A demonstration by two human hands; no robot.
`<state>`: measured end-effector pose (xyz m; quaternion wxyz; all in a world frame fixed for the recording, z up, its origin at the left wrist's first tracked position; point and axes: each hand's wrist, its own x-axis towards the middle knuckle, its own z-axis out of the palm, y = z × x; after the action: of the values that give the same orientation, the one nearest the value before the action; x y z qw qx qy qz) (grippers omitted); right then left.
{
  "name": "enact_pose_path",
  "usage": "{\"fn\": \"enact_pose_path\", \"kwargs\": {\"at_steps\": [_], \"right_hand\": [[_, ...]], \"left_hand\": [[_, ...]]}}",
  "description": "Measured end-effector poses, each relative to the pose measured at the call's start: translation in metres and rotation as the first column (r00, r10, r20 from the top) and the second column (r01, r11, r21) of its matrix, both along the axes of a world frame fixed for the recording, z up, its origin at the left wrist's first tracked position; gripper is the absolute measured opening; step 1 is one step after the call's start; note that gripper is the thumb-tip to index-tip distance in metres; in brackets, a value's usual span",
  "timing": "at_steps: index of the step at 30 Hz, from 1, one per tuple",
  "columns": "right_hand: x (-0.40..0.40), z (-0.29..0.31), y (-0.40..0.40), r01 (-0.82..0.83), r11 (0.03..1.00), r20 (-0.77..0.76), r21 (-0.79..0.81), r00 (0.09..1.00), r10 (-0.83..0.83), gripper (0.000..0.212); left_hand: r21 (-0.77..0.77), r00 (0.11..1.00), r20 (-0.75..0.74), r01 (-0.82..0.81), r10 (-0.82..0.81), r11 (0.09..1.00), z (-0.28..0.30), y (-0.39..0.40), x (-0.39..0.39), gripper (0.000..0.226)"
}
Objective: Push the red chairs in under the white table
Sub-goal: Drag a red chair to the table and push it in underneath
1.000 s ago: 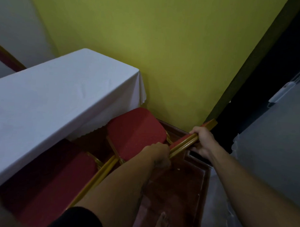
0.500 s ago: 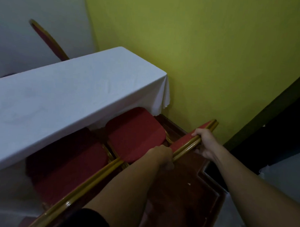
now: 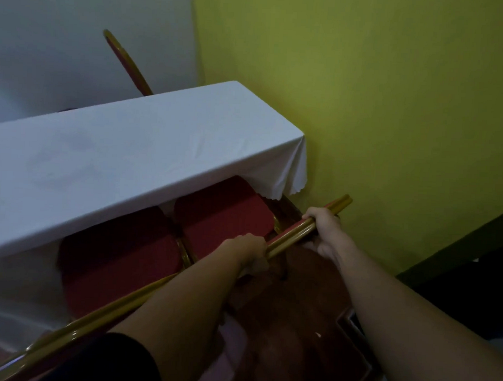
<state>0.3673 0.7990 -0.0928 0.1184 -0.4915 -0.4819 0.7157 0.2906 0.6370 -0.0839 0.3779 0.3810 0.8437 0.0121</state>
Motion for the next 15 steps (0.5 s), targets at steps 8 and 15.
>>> {"fn": "enact_pose_path", "kwargs": {"at_steps": [8, 15], "right_hand": [[-0.032, -0.001, 0.011, 0.018, 1.000, -0.016, 0.025, 1.000, -0.018, 0.051], [-0.047, -0.002, 0.020, 0.035, 0.998, -0.001, 0.051, 0.999, -0.035, 0.054]], "left_hand": [[0.069, 0.968, 0.110, -0.232, 0.224, 0.970, -0.016, 0.005, -0.024, 0.049], [0.074, 0.934, 0.225, -0.301, 0.278, 0.951, -0.016, 0.017, -0.035, 0.061]]}}
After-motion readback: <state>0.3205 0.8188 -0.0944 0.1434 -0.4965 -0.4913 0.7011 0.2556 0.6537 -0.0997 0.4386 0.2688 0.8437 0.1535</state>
